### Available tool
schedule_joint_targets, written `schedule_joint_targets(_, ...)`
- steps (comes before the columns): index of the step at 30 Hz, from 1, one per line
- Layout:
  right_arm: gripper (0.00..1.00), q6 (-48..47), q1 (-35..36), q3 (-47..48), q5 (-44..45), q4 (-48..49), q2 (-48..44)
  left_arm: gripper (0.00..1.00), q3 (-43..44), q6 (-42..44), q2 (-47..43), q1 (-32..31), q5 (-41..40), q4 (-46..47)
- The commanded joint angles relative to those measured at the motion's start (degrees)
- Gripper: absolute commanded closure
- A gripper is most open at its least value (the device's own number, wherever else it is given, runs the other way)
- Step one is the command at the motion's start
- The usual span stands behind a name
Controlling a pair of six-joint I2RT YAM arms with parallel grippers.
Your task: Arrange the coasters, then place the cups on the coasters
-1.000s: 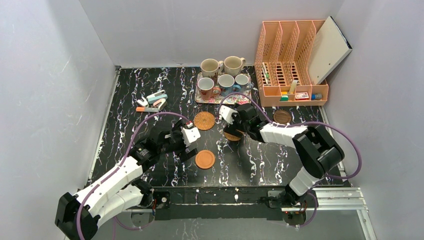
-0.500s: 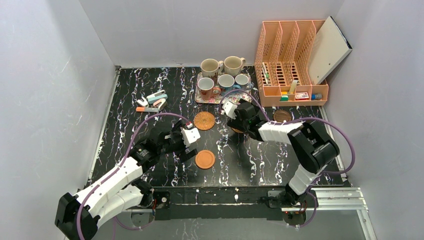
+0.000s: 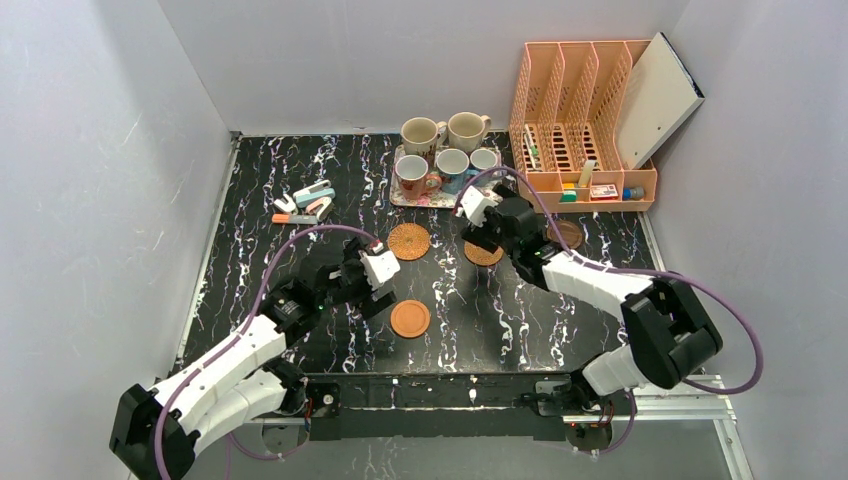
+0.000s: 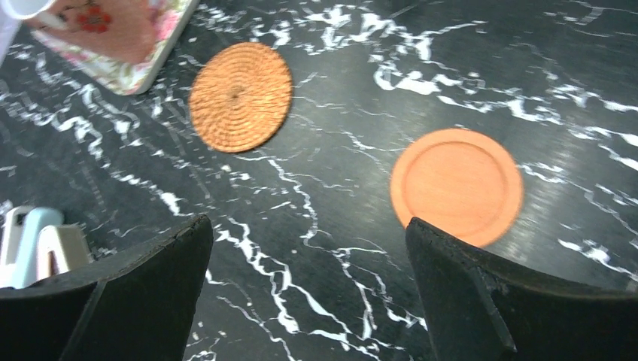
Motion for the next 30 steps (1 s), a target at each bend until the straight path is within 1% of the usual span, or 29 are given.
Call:
schedule_joint_targets(1,0.02,1.1,-0.1,0.8,-2.3,-2.1,5.6,0.02,-1.9,-3.2,2.0,0.1,-12.4,10.4)
schedule_joint_targets(3,0.02,1.0,-0.2,1.3,-1.1,-2.3,8.2,0.02,-0.5,-3.9,5.9,0.1,-17.5,11.9)
schedule_joint_targets(5,0.02,0.7,-0.1,1.4,-0.9,-2.6,9.6,0.02,0.9,-4.1,9.1,0.2,-18.4,10.9)
schedule_joint_targets(7,0.02,0.3,-0.1,1.5,-1.1,-2.9,10.3,0.02,0.6,-3.8,10.1,0.2,-17.9,10.6)
schedule_joint_targets(15,0.02,-0.3,-0.1,1.9,2.2,-1.7,13.9,0.02,-1.9,-3.2,4.0,0.2,-15.0,10.7)
schedule_joint_targets(20,0.02,-0.5,-0.1,2.3,4.7,-0.2,15.5,0.02,-2.0,-2.7,4.6,0.1,-14.0,10.3)
schedule_joint_targets(25,0.02,0.2,-0.1,2.7,3.7,-1.4,12.8,0.02,-1.8,-2.5,5.5,0.2,-14.0,9.7)
schedule_joint_targets(26,0.02,0.7,-0.2,3.0,2.9,-2.1,11.2,0.02,-1.7,-2.4,5.4,0.2,-14.0,9.6)
schedule_joint_targets(30,0.02,2.8,-0.1,2.9,-0.7,-3.3,3.3,0.02,-1.1,-1.7,5.5,0.1,-9.4,7.6)
